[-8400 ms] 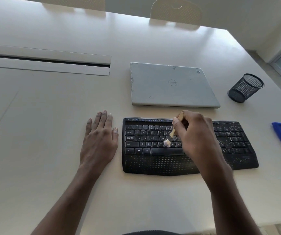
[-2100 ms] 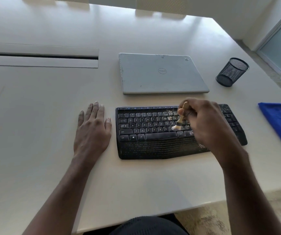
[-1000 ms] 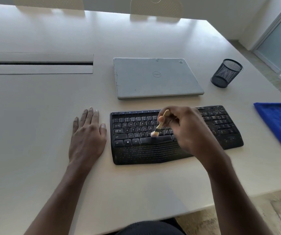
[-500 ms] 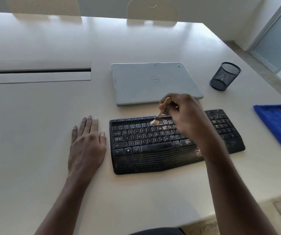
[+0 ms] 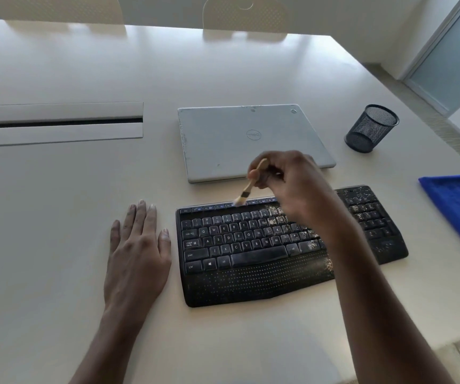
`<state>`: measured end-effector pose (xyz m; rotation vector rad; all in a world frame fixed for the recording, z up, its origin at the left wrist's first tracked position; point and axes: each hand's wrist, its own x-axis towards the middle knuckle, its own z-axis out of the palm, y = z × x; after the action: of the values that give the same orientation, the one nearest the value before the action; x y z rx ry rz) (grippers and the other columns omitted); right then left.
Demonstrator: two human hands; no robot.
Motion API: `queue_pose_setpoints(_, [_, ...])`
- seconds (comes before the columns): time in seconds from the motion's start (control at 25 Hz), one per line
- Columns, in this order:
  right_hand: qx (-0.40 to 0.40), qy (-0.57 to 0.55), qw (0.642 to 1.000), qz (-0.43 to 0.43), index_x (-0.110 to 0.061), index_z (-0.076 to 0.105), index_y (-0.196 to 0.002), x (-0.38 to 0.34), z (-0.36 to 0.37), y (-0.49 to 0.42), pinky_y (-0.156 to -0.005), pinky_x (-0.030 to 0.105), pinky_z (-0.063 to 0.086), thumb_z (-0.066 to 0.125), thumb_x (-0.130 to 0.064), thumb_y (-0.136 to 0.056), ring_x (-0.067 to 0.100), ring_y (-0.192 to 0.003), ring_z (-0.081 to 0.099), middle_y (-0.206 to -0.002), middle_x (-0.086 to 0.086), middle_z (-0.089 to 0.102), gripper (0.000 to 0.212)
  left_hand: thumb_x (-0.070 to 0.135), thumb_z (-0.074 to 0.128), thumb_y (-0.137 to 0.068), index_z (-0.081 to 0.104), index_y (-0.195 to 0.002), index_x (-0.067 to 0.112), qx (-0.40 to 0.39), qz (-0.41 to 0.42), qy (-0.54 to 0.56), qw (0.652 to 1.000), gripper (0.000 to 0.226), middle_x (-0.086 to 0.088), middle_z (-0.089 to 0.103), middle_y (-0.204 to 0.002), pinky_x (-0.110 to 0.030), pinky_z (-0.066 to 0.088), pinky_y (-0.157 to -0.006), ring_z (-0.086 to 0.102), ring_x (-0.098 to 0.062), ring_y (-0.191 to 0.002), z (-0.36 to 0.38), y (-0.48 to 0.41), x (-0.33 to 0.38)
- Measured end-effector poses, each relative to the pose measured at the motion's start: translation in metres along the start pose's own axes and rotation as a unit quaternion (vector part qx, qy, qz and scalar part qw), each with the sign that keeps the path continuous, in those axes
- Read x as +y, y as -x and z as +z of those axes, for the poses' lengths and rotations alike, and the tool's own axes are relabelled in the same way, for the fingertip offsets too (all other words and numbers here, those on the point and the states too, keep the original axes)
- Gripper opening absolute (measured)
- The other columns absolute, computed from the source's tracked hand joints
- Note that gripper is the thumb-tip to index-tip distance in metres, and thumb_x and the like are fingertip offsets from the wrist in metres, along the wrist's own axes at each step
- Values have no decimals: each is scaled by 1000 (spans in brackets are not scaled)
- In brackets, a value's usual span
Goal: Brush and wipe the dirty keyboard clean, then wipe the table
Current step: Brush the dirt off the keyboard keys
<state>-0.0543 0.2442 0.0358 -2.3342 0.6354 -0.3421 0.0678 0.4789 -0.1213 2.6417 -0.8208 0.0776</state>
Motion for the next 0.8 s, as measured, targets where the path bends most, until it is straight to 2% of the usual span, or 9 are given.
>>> queue_pose_setpoints(0.08, [-32,6,999,-9,-22,76,-102,2,8,-5,-74,3,51,70,-10,-96,-10,-80,68,-88,-17,71,15,40,26,-102,34,-162,10,1,-1,0,1000,68,-8,26,-171,-44,9,-132,17,-19,-161,0,0,0])
queue_pose_setpoints(0.24, [-24,28,999,30,-20,75,-103,14,1,-5,-70,4,50,68,-11,-97,-7,-83,66,-93,-9,73,13,39,28,-102,34,-162,10,0,-2,-1,1000,67,-9,27,-171,-44,10,-132,18,-19,-161,0,1,1])
queue_pose_setpoints(0.36, [14,74,995,66,-17,75,-104,22,-13,-2,-57,3,44,65,-13,-98,-6,-78,62,-95,-6,72,12,39,28,-102,33,-163,10,-2,-2,-1,1000,67,-8,27,-171,-45,10,-132,17,-19,-161,2,0,0])
queue_pose_setpoints(0.44, [38,78,994,67,-18,75,-102,22,-17,1,-50,1,41,65,-13,-99,-8,-71,61,-90,-9,69,12,40,27,-102,33,-163,11,-2,-2,0,1000,67,-8,27,-171,-45,11,-132,17,-19,-161,2,0,0])
queue_pose_setpoints(0.52, [40,69,996,37,-22,75,-101,15,-15,2,-58,1,42,67,-16,-98,-9,-74,63,-86,-14,69,11,40,27,-102,33,-163,11,-2,-4,0,1000,67,-8,26,-171,-46,11,-132,17,-18,-161,2,0,0])
queue_pose_setpoints(0.64, [-21,22,999,13,-22,76,-100,5,-3,3,-72,6,50,69,-14,-97,-8,-81,67,-88,-18,72,12,40,26,-102,32,-163,10,-3,-3,-2,1000,68,-7,25,-171,-45,10,-132,17,-18,-161,2,0,0])
queue_pose_setpoints(0.72, [-40,41,998,24,-21,75,-101,9,-1,3,-70,5,49,67,-11,-98,-8,-81,65,-91,-19,70,13,40,27,-102,33,-163,10,-4,-3,-2,1000,68,-7,25,-172,-45,10,-132,17,-18,-161,2,0,0])
queue_pose_setpoints(0.8, [-29,68,996,56,-20,73,-103,17,-9,3,-59,2,45,64,-10,-99,-8,-76,61,-93,-15,68,14,40,27,-102,33,-163,10,-3,-4,-1,1000,67,-8,26,-171,-45,10,-132,17,-19,-161,2,0,0])
